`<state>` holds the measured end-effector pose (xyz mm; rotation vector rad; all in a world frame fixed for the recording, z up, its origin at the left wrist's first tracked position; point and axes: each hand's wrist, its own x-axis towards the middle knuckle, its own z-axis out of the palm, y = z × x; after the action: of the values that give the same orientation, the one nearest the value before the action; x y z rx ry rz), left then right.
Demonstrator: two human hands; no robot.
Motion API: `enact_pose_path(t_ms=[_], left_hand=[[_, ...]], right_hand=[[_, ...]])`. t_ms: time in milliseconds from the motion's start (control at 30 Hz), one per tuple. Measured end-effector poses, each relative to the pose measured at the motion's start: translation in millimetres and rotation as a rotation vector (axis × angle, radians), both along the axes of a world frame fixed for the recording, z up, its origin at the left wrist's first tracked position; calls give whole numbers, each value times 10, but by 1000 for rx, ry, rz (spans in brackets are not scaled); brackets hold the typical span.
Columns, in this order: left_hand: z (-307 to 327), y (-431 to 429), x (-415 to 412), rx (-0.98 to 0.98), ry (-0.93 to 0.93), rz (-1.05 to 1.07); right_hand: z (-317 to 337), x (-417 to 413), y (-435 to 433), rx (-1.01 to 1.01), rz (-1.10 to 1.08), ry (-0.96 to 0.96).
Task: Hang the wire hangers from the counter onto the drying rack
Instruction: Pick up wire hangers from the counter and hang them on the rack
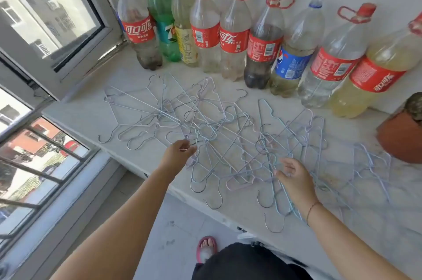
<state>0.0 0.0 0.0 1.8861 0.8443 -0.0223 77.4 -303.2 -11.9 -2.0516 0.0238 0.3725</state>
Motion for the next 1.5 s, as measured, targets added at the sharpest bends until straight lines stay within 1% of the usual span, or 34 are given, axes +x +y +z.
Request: enact_pose_path(t_ms=[167, 333, 500, 600, 800, 967, 1133, 1300, 1400, 1500], left_hand=[[-62, 92, 237, -34, 45, -38], [-136, 180, 410, -51, 77, -105], [-88, 233, 514, -149, 74, -65], [-48, 243, 532, -236, 43, -35], [107, 199, 630, -382, -33, -14], [286, 103, 701, -439, -83, -53], [468, -64, 690, -476, -125, -91], [647, -233, 527, -489, -206, -22], [774, -330, 351, -472, -285, 29], [906, -421, 80, -446, -361, 106]], right_hand=[[1, -17, 39, -16, -90, -39], [-88, -23, 54, -104, -172, -52], [-162, -54, 79, -195, -305, -34], [-172, -47, 89, -231, -340, -30], [-108, 15, 128, -227, -373, 19], [-74, 29, 99, -243, -374, -9], [116, 50, 22, -104, -468, -89], [486, 67, -9, 130, -544, -167], [767, 55, 31, 301, -489, -144], [1024, 13, 113, 421, -333, -105]])
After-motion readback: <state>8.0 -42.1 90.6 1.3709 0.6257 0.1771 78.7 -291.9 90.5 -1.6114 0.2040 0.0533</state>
